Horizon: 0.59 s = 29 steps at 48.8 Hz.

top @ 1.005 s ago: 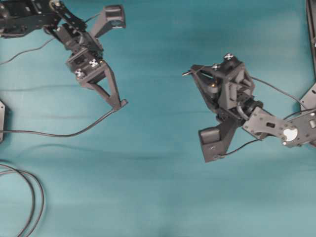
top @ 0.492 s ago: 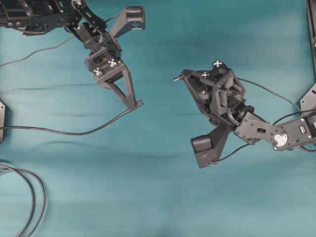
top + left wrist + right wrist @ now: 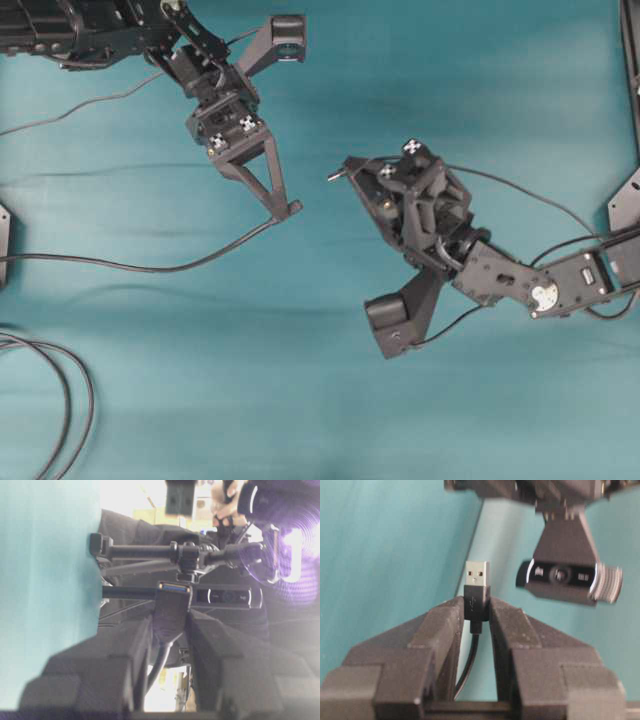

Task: Insert the USB using both arms.
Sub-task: 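Lift both connectors and rotate arms to face each other midair, then align the USB plug tip with the socket opening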

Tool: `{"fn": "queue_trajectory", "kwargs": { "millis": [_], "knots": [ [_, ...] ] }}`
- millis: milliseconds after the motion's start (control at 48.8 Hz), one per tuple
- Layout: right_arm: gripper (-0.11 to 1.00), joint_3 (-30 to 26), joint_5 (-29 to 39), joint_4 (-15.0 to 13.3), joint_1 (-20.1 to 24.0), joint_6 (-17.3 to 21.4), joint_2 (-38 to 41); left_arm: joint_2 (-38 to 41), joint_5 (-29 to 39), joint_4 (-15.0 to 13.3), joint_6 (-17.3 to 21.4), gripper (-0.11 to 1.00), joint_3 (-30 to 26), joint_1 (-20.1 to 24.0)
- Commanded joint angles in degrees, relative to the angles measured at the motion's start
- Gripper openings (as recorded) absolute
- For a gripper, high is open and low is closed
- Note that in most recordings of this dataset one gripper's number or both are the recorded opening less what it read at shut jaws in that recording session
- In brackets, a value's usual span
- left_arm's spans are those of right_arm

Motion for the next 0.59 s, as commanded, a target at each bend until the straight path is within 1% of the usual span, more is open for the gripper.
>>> {"fn": "queue_trajectory", "kwargs": {
  "millis": [0, 205, 574],
  "knots": [
    [0.19, -1.8, -0.1, -0.5, 0.5, 0.1, -0.1, -0.9, -0.4, -0.4, -0.9, 0.23, -1.1, -0.2],
    [0.19, -2.7, -0.4, -0.5, 1.4, 0.1, 1.0, -0.9, -0.4, -0.4, -1.0, 0.23, -1.8, -0.4],
    [0.19, -3.3, -0.5, -0.6, 1.5, 0.1, 1.6, -0.6, -0.6, -0.4, -0.9, 0.23, -1.9, -1.6]
  ]
}}
